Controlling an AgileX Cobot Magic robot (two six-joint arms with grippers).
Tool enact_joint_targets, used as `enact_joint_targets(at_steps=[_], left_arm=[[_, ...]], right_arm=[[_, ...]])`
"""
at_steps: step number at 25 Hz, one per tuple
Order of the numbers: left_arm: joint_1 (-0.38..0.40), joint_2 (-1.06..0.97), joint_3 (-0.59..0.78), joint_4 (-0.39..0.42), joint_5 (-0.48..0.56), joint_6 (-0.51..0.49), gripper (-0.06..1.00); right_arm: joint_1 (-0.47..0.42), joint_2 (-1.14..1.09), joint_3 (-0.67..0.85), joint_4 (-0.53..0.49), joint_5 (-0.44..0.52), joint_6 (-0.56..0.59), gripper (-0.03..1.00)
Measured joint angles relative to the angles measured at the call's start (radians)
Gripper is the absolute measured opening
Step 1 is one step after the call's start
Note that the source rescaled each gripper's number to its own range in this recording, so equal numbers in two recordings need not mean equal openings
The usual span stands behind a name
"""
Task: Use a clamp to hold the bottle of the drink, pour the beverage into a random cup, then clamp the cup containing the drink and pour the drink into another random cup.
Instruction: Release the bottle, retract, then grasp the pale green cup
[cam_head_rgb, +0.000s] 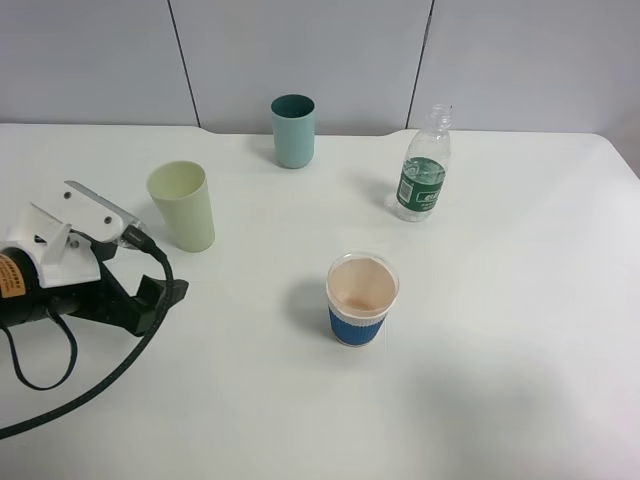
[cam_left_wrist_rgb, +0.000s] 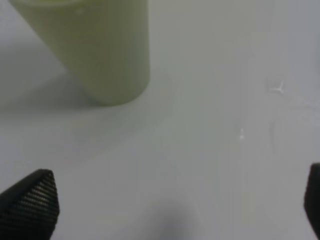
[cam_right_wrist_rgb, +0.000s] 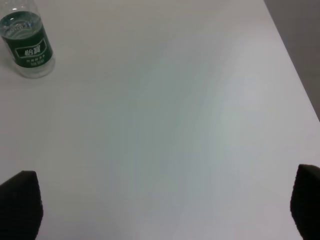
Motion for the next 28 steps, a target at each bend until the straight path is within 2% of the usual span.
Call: enact_joint_targets(at_steps=[3, 11, 15, 20, 28], left_arm=[[0.000, 0.108, 0.000, -0.007, -0.114, -0.007, 1.00], [0.000, 0.327, 0.001, -0.103, -0.493, -0.012, 1.00], [0.005, 0.409, 0.001, -0.136, -0.622, -0.012, 1.00], [0.074, 0.499, -0.020, -0.103, -0.702, -0.027, 1.00], [0.179, 0.606, -0.099, 0.052, -0.742, -0.057, 1.00]], right_arm=[[0.000, 0.000, 0.000, 0.000, 0.000, 0.000, 1.00], [0.000, 0.000, 0.000, 0.000, 0.000, 0.001, 1.00], [0.000, 0.000, 0.000, 0.000, 0.000, 0.001, 1.00], [0.000, 0.000, 0.000, 0.000, 0.000, 0.001, 1.00], [0.000, 0.000, 0.000, 0.000, 0.000, 0.001, 1.00]])
